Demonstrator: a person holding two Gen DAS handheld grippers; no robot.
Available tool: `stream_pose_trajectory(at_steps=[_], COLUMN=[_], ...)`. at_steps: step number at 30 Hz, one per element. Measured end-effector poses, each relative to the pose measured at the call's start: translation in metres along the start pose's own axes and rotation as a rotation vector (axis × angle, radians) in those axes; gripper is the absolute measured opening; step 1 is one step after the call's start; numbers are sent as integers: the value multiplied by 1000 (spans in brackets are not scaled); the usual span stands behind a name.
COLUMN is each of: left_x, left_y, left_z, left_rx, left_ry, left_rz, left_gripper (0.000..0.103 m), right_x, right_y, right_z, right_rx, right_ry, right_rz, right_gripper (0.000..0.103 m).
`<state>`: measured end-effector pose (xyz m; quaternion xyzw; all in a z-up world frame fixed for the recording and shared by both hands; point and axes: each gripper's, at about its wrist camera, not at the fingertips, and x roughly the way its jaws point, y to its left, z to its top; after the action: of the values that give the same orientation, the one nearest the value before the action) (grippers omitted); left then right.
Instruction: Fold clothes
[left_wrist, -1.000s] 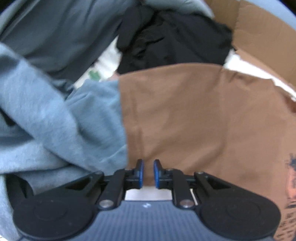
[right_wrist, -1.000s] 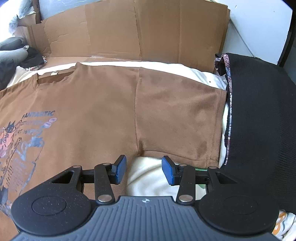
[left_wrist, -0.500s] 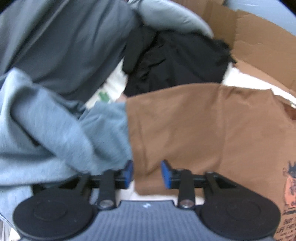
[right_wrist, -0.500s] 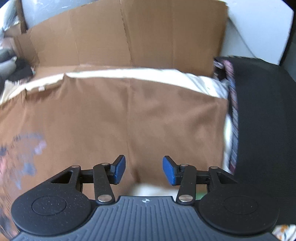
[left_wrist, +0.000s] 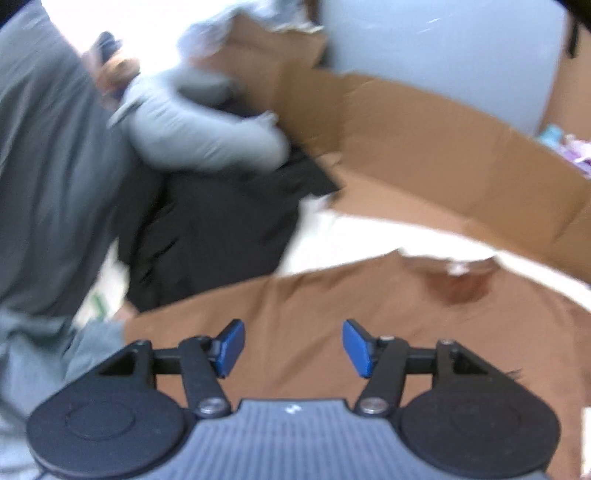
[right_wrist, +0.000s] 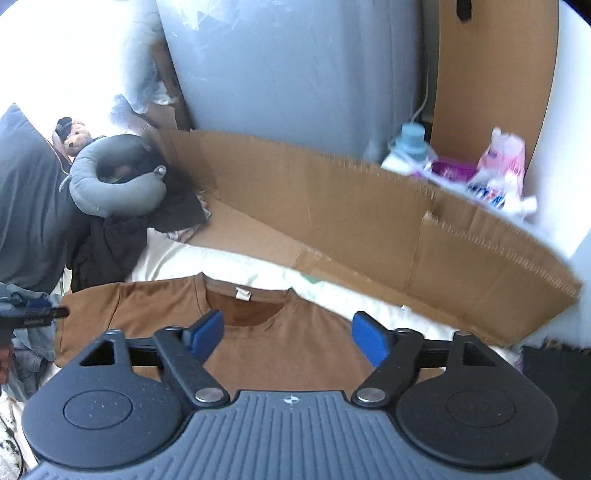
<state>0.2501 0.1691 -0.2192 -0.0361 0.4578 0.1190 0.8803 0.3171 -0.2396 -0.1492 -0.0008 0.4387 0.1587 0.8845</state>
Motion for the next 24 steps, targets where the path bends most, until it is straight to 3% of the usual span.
stream_pose_trajectory(at_steps=[4, 7, 11, 16, 24], left_x=[-17, -25, -25, -16, 2], left_y=[-39, -72, -120, -181, -276], left_z=[32, 48, 56, 53, 26], left_rx=[78, 118, 164, 213, 287], left_ry=[-31, -44, -9, 33, 62], left_rz=[-63, -127, -162, -196, -265], left_gripper=[64, 72, 73, 73, 73], right_x=[-1, -1, -9, -23, -18], right_y=[1, 0, -30, -52, -55], right_z=[-20, -37, -45, -58, -80], right_rx=[-51, -90, 108, 280, 192], right_ry=[58, 91, 92, 44, 104], right_rz=[-43, -97, -103, -120, -168], right_gripper=[83, 83, 82, 83, 83])
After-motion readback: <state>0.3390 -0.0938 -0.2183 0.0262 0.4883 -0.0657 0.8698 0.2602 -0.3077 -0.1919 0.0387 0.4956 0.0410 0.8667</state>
